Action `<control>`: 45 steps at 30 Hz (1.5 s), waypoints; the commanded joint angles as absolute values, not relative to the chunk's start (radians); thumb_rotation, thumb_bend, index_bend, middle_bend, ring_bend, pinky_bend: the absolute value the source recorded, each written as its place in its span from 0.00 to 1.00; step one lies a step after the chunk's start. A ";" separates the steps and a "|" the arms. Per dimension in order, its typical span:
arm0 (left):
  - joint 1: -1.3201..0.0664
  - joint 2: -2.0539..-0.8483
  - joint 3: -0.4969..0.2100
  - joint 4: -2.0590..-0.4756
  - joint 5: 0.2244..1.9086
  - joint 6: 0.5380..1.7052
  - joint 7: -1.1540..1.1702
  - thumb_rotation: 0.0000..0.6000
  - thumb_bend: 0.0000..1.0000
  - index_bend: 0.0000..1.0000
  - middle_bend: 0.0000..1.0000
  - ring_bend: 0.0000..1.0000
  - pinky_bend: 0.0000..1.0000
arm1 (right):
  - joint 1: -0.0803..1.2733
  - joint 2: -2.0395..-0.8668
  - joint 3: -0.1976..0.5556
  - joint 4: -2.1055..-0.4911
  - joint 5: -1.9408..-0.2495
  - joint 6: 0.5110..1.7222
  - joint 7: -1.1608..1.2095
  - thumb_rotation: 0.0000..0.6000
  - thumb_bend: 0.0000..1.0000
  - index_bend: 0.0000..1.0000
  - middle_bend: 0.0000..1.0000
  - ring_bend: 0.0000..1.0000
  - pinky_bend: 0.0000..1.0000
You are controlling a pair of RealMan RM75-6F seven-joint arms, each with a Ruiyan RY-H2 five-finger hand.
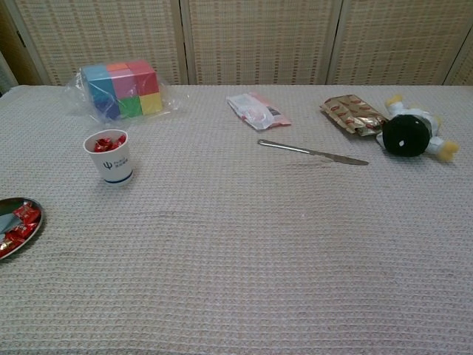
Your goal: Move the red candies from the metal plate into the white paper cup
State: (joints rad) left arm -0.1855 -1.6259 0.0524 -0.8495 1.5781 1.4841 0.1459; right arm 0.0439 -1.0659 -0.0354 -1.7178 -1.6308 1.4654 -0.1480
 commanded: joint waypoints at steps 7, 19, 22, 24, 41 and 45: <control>-0.297 -1.521 -0.039 -1.098 1.632 1.526 0.190 1.00 0.42 0.62 0.66 0.88 1.00 | 0.048 -1.067 -0.028 -1.716 -1.617 1.459 -0.146 1.00 0.12 0.00 0.00 0.00 0.00; -0.535 -1.506 -0.215 -1.285 1.520 1.275 0.302 1.00 0.41 0.60 0.63 0.88 1.00 | 0.056 -1.072 -0.016 -1.716 -1.586 1.441 -0.157 1.00 0.12 0.00 0.00 0.00 0.00; -0.569 -1.534 -0.226 -1.255 1.497 1.237 0.321 1.00 0.42 0.60 0.61 0.88 1.00 | 0.058 -1.072 -0.012 -1.714 -1.576 1.437 -0.156 1.00 0.11 0.00 0.00 0.00 0.00; -0.586 -1.551 -0.229 -1.234 1.482 1.216 0.328 1.00 0.42 0.60 0.61 0.88 1.00 | 0.060 -1.072 -0.010 -1.713 -1.570 1.433 -0.155 1.00 0.11 0.00 0.00 0.00 0.00; -0.624 -1.606 -0.183 -1.133 1.440 1.155 0.339 1.00 0.41 0.28 0.38 0.88 1.00 | 0.065 -1.079 -0.007 -1.716 -1.553 1.422 -0.172 1.00 0.12 0.00 0.00 0.00 0.00; -0.619 -1.590 -0.176 -1.159 1.447 1.174 0.334 1.00 0.41 0.21 0.33 0.88 1.00 | 0.064 -1.078 -0.009 -1.717 -1.556 1.424 -0.172 1.00 0.12 0.00 0.00 0.00 0.00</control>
State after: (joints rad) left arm -0.6225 -1.5966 -0.1792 -1.1489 1.4433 1.1658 0.3357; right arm 0.0645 -1.0785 -0.0087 -1.7169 -1.5563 1.4243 -0.1719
